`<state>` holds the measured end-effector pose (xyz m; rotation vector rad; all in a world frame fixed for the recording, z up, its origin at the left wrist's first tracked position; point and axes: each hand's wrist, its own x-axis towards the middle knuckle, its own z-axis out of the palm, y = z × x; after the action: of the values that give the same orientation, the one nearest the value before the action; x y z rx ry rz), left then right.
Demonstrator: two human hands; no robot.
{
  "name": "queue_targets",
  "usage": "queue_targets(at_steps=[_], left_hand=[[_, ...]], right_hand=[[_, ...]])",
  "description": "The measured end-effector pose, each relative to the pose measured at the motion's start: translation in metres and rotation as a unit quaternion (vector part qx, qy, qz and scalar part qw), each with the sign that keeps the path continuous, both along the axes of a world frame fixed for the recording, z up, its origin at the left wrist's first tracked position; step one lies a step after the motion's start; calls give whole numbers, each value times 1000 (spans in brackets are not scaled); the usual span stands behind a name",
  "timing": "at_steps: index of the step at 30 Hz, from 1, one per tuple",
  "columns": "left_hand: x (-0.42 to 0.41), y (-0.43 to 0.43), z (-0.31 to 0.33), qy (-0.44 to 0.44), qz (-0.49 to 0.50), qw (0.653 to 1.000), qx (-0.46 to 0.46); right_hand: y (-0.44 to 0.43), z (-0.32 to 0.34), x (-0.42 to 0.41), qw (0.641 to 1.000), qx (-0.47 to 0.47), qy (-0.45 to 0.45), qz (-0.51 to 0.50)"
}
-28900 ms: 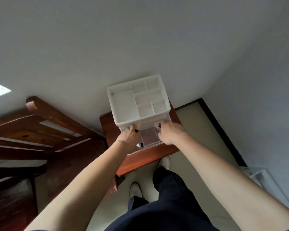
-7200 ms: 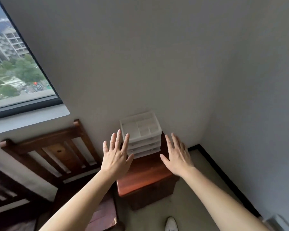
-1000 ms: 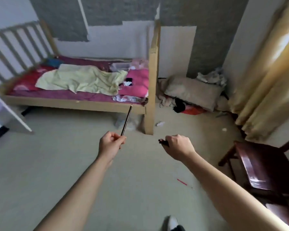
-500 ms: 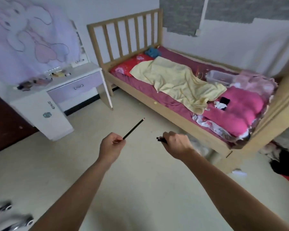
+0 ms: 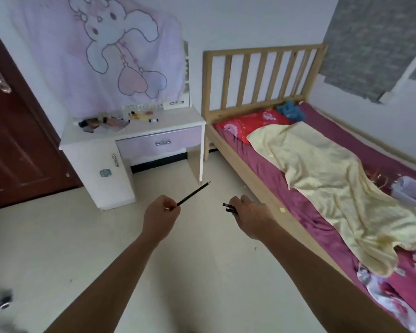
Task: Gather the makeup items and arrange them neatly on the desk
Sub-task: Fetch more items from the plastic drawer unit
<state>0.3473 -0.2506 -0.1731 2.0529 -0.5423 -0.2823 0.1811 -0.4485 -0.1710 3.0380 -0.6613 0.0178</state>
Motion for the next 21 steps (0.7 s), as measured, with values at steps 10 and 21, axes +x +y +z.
queue_targets(at_steps=[10, 21], left_hand=[[203, -143, 12, 30, 5, 999, -9], [445, -318, 2, 7, 46, 999, 21]], right_hand=[[-150, 11, 209, 999, 14, -34, 5], [-348, -21, 479, 997, 33, -49, 55]])
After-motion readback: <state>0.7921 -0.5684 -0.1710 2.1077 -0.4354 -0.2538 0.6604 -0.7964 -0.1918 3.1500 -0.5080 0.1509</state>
